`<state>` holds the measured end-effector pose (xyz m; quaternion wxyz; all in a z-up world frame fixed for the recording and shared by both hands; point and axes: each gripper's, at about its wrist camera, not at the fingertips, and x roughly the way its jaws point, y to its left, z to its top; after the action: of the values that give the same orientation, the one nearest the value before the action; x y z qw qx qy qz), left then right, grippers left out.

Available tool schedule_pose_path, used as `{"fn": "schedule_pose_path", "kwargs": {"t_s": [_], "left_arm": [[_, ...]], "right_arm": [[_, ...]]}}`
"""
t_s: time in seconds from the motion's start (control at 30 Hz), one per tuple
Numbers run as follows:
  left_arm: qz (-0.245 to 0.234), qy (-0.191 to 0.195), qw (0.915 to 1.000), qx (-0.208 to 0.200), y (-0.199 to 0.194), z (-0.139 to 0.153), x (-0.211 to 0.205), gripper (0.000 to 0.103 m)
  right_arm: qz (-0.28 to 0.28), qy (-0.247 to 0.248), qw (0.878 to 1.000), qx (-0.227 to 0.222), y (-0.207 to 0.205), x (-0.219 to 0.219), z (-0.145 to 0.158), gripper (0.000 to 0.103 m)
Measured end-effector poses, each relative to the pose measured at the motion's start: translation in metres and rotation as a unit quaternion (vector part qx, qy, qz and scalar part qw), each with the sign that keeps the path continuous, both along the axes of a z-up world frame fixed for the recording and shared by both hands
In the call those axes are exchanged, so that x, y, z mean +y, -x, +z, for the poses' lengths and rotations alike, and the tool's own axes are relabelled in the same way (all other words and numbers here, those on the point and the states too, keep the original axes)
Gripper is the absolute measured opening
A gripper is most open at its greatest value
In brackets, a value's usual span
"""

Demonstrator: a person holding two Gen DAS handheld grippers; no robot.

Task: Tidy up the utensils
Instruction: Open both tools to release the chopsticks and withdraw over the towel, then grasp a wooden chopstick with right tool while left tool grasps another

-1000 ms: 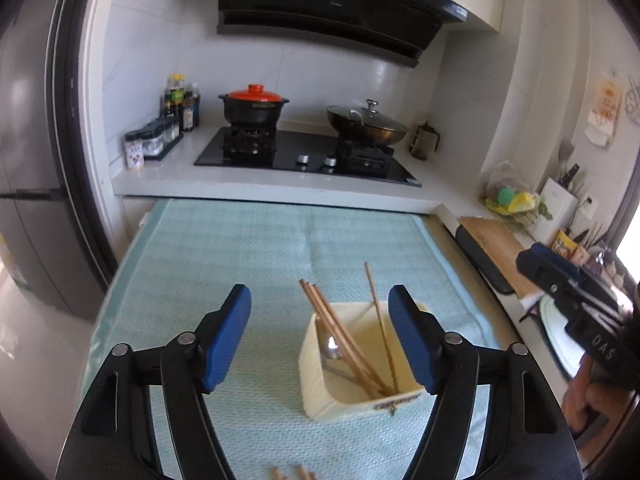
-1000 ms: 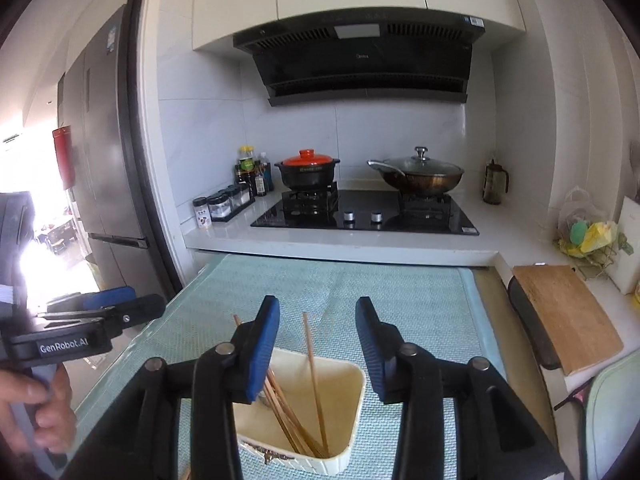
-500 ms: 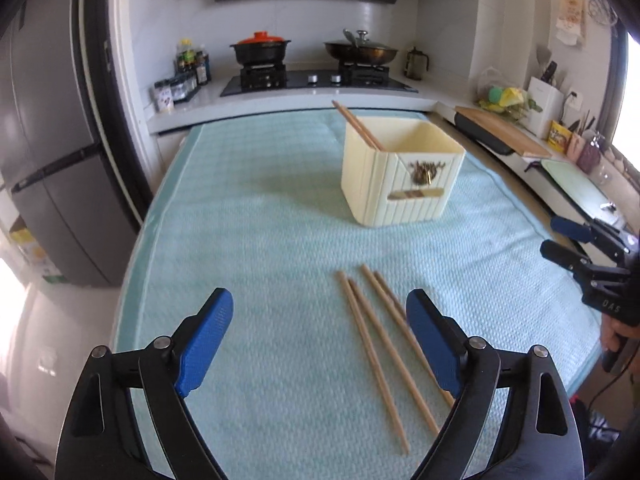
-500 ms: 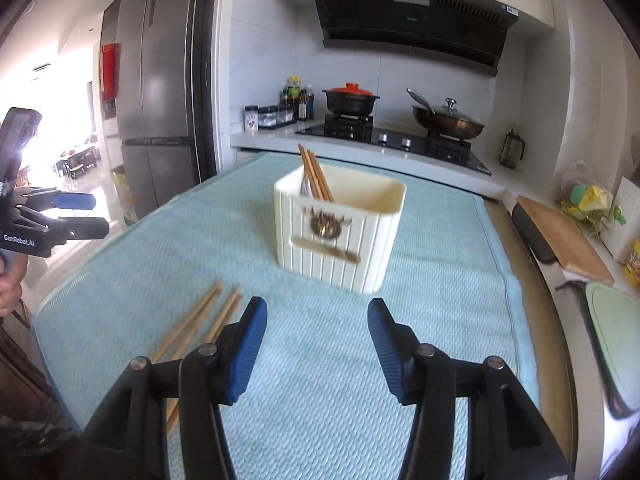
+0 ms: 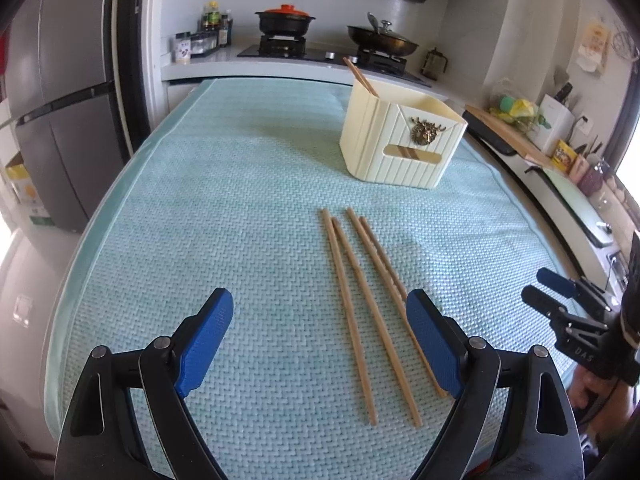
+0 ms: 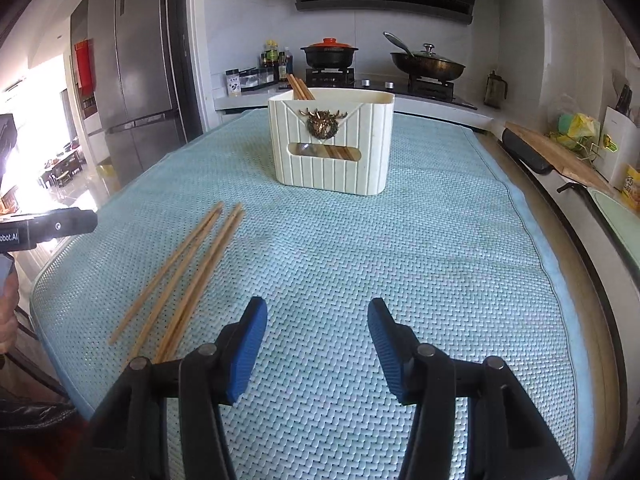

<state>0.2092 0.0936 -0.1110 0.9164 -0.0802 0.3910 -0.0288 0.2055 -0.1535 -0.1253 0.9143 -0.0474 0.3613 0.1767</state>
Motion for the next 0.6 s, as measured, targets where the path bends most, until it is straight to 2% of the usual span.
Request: {"fn": "schedule_pose_path", "kwargs": {"t_s": [0.17,0.47,0.5,0.6], "left_arm": [[0.006,-0.007,1.0,0.0,0.008,-0.004,0.0,0.089],[-0.001,-0.008,0.9998,0.019,0.003,-0.021,-0.003,0.089],[-0.001,-0.01,0.9997,0.021,0.003,-0.023,-0.003,0.089],[0.006,-0.008,0.9997,0.024,0.003,-0.025,0.0,0.089]], "right_arm": [[-0.025,-0.018,0.999,-0.019,0.003,-0.011,0.007,0.053],[-0.021,-0.027,0.999,0.016,-0.009,-0.004,-0.005,0.053],[-0.018,-0.027,0.999,0.019,-0.009,0.0,-0.005,0.052],[0.002,-0.024,0.999,0.033,-0.013,0.014,-0.009,0.041]]}}
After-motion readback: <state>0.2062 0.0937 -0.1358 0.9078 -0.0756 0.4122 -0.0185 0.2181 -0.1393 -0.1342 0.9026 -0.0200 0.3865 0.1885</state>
